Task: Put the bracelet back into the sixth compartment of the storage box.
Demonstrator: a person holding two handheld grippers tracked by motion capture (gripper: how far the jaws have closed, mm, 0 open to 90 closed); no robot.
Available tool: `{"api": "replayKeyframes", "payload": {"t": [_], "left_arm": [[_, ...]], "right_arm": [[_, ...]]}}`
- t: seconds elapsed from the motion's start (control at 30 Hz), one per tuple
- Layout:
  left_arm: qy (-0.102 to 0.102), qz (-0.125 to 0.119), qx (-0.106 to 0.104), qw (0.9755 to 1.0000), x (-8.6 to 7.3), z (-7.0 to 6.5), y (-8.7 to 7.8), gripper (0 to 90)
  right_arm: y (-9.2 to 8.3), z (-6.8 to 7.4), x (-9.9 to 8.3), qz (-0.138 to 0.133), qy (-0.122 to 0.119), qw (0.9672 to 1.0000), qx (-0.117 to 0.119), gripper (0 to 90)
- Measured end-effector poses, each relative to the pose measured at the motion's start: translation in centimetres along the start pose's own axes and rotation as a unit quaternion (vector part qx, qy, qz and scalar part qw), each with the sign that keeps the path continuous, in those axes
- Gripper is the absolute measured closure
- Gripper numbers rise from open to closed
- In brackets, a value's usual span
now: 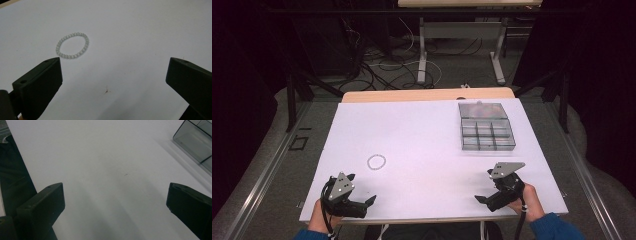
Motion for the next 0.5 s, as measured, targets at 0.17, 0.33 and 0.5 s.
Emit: {"api": "replayKeyframes", "payload": {"t": [0.17, 0.33, 0.5], "left_arm": [[-0.001, 0.002, -0.001, 1.0000, 0.0, 0.0, 0.0, 0.5], [-0.001, 0.002, 0.000, 1.0000, -0.1, 0.0, -0.1, 0.4], [-0.002, 0.000, 0.001, 1.0000, -0.2, 0.1, -0.1, 0.4]], "right_arm": [[0.8, 0.2, 0.6, 0.005, -0.003, 1.0000, 0.004, 1.5], [1.6, 0.7, 1.6, 0.008, -0.016, 0.9998, 0.009, 1.5], [2.3, 1.1, 2.4, 0.010, -0.029, 0.9994, 0.019, 1.6]]}}
Point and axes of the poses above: each handheld gripper's, and its own axes: y roughly forward along the jaws, x roughly out of its top, z roughly to its left, the point moved 8 cm from there along y, roughly forward along the jaws, and after that the axes turned 4 degrees about y, right-handed, at the moved point
